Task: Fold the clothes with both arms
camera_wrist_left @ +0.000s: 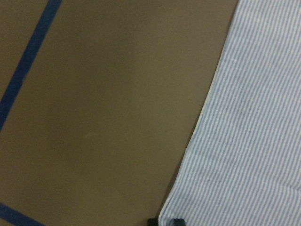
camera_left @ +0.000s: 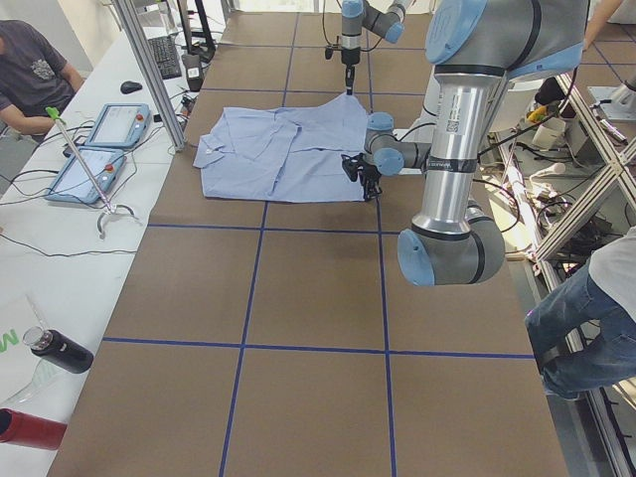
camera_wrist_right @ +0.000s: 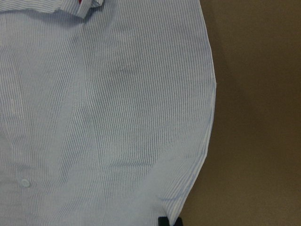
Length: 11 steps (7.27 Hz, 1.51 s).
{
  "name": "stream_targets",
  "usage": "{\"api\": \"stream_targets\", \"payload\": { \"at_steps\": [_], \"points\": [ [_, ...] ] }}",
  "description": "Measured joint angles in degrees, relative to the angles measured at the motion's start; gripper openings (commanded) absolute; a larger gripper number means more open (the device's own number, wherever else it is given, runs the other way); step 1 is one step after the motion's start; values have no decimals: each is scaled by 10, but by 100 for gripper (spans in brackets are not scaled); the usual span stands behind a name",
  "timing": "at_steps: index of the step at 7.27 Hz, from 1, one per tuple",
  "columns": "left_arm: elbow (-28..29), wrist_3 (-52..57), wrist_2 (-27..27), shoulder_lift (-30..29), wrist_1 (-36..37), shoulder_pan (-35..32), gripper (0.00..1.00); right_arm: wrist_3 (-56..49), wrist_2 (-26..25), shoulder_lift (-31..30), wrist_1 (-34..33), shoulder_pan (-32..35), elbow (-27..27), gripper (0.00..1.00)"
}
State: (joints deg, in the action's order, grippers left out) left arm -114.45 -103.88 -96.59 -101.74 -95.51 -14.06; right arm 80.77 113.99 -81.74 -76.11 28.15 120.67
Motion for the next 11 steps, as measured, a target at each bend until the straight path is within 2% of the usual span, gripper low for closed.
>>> {"api": "stream_targets", "payload": {
  "at_steps": [3,5,7,9,11],
  "points": [
    [-5,3,-1,-1,1,0,0,0,10,0,0,6,0,0],
    [-23,13,-2,0,3,-3,0,0,44,0,1,26,2,0],
    [-62,61,-5,1,30,-8,0,-1,90,-1,3,50,10,0],
    [-135,151,-9,16,98,-14,0,-1,135,-5,4,63,28,0],
    [-172,212,-14,31,144,-24,0,1,175,-10,5,73,44,0]
  ]
}}
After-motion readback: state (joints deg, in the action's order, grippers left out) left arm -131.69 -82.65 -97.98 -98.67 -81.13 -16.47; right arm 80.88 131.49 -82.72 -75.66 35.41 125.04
